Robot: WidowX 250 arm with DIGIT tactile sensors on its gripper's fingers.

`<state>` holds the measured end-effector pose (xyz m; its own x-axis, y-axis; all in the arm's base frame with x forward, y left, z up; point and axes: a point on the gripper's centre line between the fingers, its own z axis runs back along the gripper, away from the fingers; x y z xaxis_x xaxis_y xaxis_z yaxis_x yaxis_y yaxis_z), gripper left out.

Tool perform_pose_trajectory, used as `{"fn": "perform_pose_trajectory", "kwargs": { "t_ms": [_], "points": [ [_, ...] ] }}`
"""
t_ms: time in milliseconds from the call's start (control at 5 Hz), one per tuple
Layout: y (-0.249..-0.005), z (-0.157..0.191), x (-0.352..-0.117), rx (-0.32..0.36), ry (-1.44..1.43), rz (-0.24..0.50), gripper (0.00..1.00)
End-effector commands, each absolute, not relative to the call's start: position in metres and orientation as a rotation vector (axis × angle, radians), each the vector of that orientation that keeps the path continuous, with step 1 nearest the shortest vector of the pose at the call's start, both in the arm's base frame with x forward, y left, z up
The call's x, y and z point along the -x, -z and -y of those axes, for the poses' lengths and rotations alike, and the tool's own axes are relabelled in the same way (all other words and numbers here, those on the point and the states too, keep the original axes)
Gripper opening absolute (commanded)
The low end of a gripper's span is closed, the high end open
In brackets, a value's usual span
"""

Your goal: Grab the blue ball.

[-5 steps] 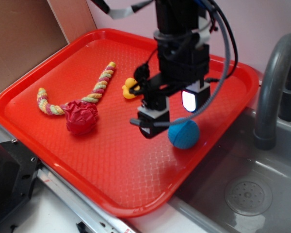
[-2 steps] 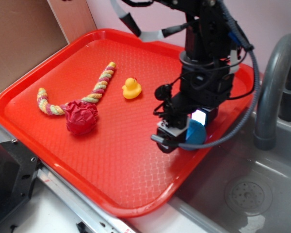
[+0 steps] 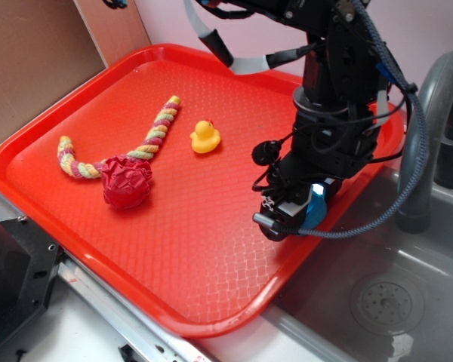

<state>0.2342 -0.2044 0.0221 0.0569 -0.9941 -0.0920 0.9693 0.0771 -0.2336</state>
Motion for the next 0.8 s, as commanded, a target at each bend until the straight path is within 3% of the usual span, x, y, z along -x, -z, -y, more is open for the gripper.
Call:
{"fn": "perform_pose_trajectory", "kwargs": {
  "t_ms": [0,200,600],
  "points": [
    [-0.087,0.179,-0.220,0.059,1.155,-0.121,0.00],
    [-0.137,0.146,-0.217,0.014,0.902,-0.119,0.00],
    [-0.207,0.086,-0.169,0.072,0.409,0.013,0.00]
  ]
}}
